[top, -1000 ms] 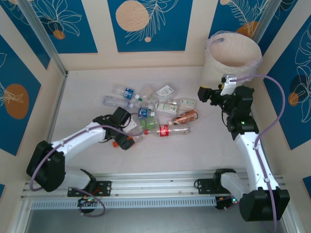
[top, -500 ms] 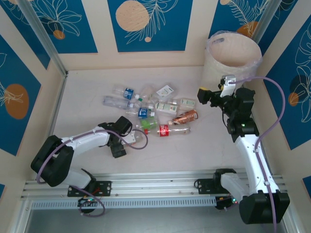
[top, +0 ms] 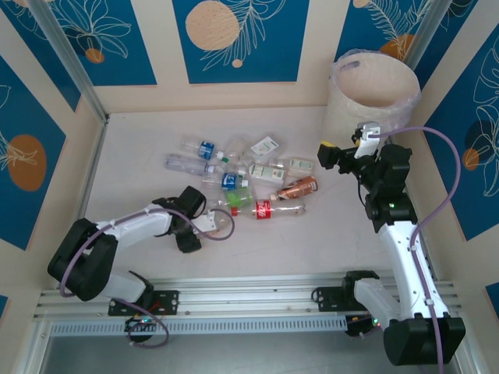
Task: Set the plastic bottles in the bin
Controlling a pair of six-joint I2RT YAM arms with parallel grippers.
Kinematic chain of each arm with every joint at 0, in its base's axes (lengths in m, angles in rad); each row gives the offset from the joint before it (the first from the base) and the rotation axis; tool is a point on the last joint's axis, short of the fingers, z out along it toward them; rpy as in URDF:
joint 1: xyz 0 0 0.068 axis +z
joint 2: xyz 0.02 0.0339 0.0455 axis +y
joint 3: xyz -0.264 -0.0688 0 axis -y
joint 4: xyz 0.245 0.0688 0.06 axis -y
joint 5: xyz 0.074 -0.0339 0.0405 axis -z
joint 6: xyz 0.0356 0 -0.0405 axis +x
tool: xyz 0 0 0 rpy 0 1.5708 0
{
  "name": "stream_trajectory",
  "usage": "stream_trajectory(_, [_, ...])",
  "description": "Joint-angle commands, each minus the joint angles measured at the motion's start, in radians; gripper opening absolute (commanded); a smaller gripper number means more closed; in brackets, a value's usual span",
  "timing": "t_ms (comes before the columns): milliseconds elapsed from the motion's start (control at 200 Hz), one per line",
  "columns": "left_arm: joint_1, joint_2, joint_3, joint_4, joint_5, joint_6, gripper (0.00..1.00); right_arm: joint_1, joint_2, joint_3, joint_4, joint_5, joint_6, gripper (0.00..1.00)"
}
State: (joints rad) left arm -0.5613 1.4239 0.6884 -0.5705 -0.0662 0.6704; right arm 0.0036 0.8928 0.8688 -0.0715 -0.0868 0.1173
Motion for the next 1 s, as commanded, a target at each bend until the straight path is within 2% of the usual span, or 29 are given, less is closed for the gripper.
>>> stream_trajectory(0, [0.015,0.07,-0.008,0.218,0.026,-0.011,0.55,-0.004,-0.012,-0.007,0.0,0.002,-0.023,0.99])
stream_trajectory(75, [0.015,0.061,-0.003,0.221,0.035,-0.018,0.52,-0.005,-0.011,-0.008,0.001,0.004,-0.022,0.99])
stream_trajectory(295, [0.016,-0.027,-0.02,0.224,0.032,-0.025,0.34,-0.004,-0.006,-0.008,0.003,-0.003,-0.016,0.99])
stream_trajectory(565, [0.014,-0.125,0.016,0.167,0.024,-0.041,0.07,0.008,0.002,0.004,-0.01,-0.028,0.005,0.99])
stream_trajectory(775, [0.013,-0.22,0.033,0.172,0.063,-0.075,0.0,0.04,0.011,0.003,-0.033,-0.025,0.043,0.99])
stream_trajectory(895, [-0.002,-0.246,0.074,0.169,0.09,-0.129,0.0,0.045,0.023,-0.032,-0.014,-0.053,0.178,1.0])
stream_trajectory(995, [-0.015,-0.243,0.141,0.191,0.147,-0.263,0.0,0.053,0.051,-0.055,-0.014,-0.121,0.319,1.0])
